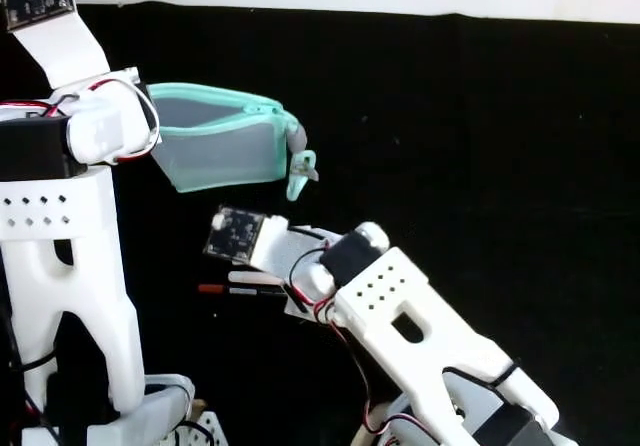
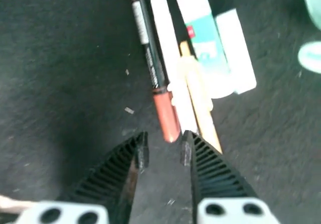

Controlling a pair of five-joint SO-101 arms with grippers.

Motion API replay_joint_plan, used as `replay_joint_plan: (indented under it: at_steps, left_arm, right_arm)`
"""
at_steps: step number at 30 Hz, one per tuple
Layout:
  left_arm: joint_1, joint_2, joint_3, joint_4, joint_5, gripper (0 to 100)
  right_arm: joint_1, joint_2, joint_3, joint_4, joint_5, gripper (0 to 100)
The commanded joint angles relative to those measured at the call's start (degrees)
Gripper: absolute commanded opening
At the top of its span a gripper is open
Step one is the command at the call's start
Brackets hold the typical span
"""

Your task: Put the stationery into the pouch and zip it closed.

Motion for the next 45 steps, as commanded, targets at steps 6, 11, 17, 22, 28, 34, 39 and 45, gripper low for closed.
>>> replay_joint_plan:
  at_steps: [6,11,17,22,28,34,39,45]
  left_arm:
    - [0.13,0.48,3.21,0.44,-0.26,1]
    - [0.13,0.48,3.21,0.44,-0.35,1]
    - [0.13,0.75,3.21,0.44,-0.35,1]
    - [0.13,0.92,3.21,0.44,-0.35,1]
    - [0.13,0.92,3.30,0.44,-0.35,1]
    - [0.22,0.92,3.30,0.44,-0.35,1]
    - [0.22,0.92,3.30,0.44,-0.35,1]
    - [0.22,1.01,3.30,0.44,-0.35,1]
  right_arm:
    - [-0.75,0.13,4.44,-13.23,3.78,13.9]
    - [-0.75,1.36,4.53,-16.57,7.82,24.0]
    - [-0.84,12.00,2.15,-21.41,13.63,23.7]
    - [-2.24,19.21,-5.23,-21.32,15.47,24.0]
    - [-5.67,23.60,-12.97,-21.32,15.56,24.1]
    - [-5.58,31.34,-19.91,-21.41,18.02,24.1]
    - [-4.97,37.93,-22.73,-21.49,19.60,24.1]
    - [-4.09,42.77,-25.54,-21.67,19.69,24.1]
